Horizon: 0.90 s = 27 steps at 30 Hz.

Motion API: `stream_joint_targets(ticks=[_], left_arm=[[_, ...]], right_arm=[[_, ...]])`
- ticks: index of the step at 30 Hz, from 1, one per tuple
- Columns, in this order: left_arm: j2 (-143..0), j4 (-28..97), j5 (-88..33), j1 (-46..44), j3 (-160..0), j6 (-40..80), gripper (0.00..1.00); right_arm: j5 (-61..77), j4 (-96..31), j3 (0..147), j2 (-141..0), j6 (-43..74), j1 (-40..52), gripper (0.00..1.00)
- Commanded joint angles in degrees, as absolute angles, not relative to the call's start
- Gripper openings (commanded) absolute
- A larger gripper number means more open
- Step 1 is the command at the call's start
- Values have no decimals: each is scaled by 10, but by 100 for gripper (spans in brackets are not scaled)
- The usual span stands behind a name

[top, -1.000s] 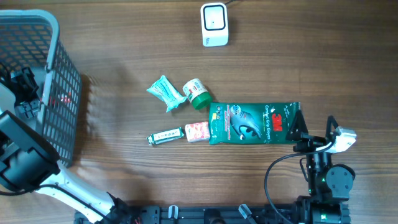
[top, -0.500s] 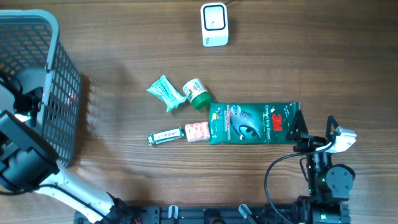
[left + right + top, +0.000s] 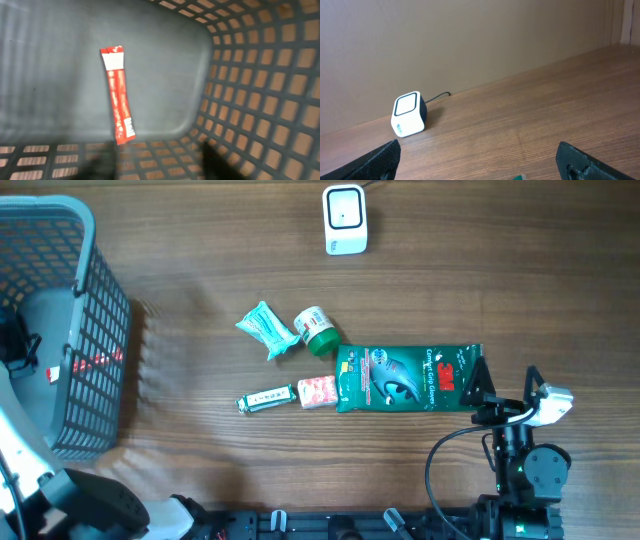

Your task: Scan the item barcode

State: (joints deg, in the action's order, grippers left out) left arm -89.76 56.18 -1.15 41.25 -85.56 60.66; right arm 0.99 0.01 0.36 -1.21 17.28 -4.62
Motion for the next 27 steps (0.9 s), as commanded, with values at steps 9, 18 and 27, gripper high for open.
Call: stream_joint_targets(ticks=[9,18,27], left_arm=[[-1115,527,-93,384,-853,464,100],[-1189,512,-110,351,-853,452,100],[-1228,665,-87,356,-855,426,4]], right_arm=[[6,3,3,-9,166,-44,99],[6,3,3,-9,166,-44,100],[6,3,3,-9,166,-44,100]])
